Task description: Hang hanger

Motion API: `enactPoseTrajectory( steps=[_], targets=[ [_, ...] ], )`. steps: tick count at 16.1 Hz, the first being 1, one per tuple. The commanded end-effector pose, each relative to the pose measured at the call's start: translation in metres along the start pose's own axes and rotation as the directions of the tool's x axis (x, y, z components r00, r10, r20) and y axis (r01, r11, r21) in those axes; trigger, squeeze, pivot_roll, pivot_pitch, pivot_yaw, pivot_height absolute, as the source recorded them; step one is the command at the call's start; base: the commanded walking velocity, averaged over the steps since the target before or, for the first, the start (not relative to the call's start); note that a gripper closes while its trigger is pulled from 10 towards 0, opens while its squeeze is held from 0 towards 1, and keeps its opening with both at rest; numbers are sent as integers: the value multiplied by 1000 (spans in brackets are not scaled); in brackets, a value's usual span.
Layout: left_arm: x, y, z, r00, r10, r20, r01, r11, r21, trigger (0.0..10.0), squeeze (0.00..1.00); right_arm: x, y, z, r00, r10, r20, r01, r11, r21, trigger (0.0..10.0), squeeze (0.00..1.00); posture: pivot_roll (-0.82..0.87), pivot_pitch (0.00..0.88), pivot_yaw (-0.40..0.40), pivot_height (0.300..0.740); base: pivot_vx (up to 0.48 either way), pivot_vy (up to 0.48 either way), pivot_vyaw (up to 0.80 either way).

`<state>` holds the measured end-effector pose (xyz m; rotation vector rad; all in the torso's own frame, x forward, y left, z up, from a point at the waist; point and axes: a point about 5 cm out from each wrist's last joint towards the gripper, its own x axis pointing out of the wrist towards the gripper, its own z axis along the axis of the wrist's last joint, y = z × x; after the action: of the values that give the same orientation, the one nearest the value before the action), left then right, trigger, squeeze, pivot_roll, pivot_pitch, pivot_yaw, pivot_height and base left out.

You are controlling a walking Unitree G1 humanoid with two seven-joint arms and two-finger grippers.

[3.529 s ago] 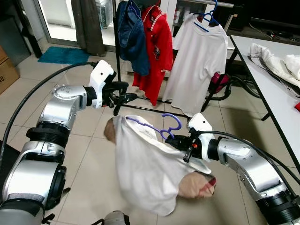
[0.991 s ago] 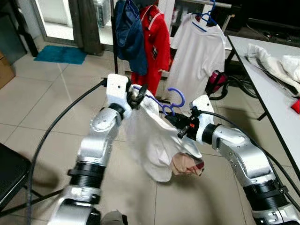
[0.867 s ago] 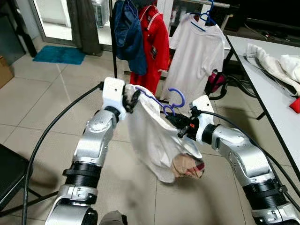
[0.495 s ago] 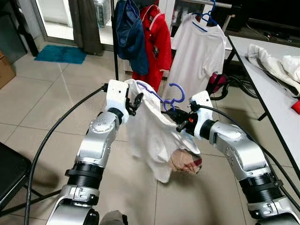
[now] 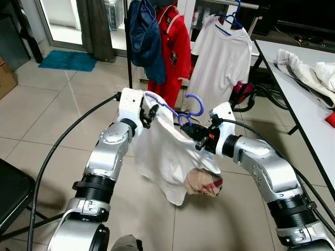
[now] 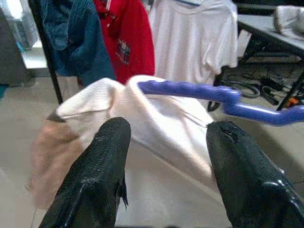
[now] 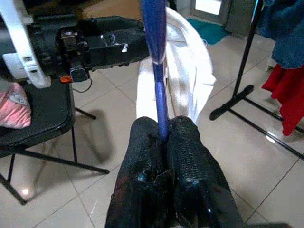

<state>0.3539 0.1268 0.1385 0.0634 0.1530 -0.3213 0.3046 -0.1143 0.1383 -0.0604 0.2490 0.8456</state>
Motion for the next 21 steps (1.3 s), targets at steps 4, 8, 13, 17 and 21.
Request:
enactPoseTrajectory(
  steps=[4, 8, 13, 17, 21],
  targets=[
    [5, 1, 6, 1000, -9, 12, 8, 1000, 8, 3216, 0, -5, 2, 5, 999, 25, 21, -24, 1000, -18, 10000, 0, 22, 0, -83, 740, 0, 0, 0],
    [5, 0, 4, 1000, -15, 2, 15, 1000, 6, 0, 0, -5, 3, 6, 999, 35, 23, -35, 999, -17, 10000, 0, 20, 0, -81, 740, 0, 0, 0],
    [6, 1, 3, 1000, -10, -6, 10, 1000, 5, 0, 0, -6, 4, 5, 999, 44, 18, -43, 999, -18, 10000, 0, 19, 0, -82, 740, 0, 0, 0],
    [6, 3, 2, 1000, -3, -10, 3, 1000, 2, 0, 0, -6, 4, 5, 999, 44, 17, -44, 999, -18, 10000, 0, 20, 0, -83, 740, 0, 0, 0],
    [5, 5, 3, 1000, -4, -1, 4, 1000, 8, 0, 0, -6, 3, 5, 999, 38, 15, -38, 999, -18, 10000, 0, 20, 0, -81, 740, 0, 0, 0]
  ],
)
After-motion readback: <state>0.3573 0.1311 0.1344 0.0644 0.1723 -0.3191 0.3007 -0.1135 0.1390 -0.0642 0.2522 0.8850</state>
